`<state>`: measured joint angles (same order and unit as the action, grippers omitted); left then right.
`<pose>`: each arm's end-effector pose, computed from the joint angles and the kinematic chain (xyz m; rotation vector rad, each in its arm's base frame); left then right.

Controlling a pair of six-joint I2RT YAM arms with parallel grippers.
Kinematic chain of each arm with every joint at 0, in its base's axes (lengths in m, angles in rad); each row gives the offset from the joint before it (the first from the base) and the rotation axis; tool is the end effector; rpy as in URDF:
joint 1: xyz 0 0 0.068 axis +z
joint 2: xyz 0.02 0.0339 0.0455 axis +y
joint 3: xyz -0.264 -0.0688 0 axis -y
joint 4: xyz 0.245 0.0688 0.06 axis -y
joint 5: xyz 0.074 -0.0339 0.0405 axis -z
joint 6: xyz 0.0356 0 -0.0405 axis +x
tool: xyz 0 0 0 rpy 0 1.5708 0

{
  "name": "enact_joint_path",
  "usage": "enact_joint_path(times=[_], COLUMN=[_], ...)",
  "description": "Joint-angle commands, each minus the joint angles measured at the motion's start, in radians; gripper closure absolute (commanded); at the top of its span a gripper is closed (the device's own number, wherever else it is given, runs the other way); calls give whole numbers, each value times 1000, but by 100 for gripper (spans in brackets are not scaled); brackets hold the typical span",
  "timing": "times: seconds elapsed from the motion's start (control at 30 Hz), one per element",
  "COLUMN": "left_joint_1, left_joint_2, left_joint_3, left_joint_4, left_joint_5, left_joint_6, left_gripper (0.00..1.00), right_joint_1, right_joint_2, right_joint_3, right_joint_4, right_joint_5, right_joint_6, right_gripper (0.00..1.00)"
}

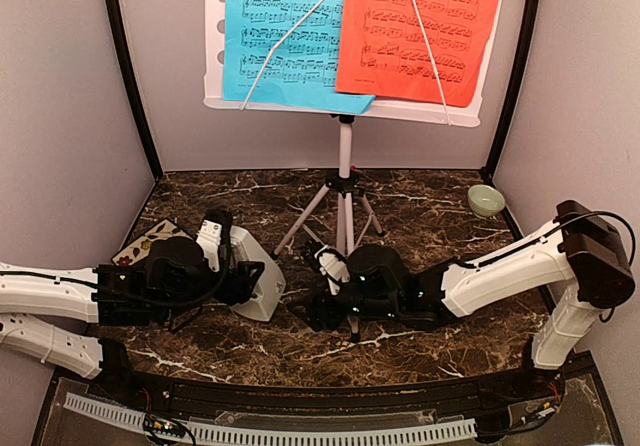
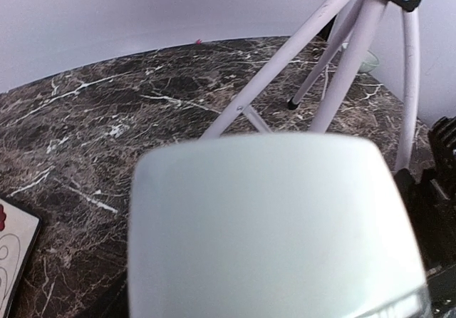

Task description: Set up the instrument practice props

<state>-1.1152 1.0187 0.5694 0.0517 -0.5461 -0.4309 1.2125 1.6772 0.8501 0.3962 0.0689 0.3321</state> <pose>0.1154 -0.1935 0.2455 0.3056 1.9163 -0.5030 0.1277 0.3340 0.1906 -0.8619 1.9398 0.8967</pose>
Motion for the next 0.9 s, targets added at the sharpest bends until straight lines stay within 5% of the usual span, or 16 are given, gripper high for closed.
enact_joint_path(times=[0.0,0.17,0.87], left_joint_1=[2,-1,-8], left_joint_2=[-68,-97,-120], left_joint_3=[8,35,43], left_joint_4=[154,118,164], left_joint_5=[119,188,124], left_joint_6=[124,154,105], left_gripper=[69,73,77], right_joint_1=[-3,-2,75], right_joint_2=[19,5,112], right_joint_3=[-18,-39,60], right_joint_4=[174,203,224], right_joint_5=[9,52,320], right_joint_6=[-67,-176,-179], right_gripper=[30,42,58])
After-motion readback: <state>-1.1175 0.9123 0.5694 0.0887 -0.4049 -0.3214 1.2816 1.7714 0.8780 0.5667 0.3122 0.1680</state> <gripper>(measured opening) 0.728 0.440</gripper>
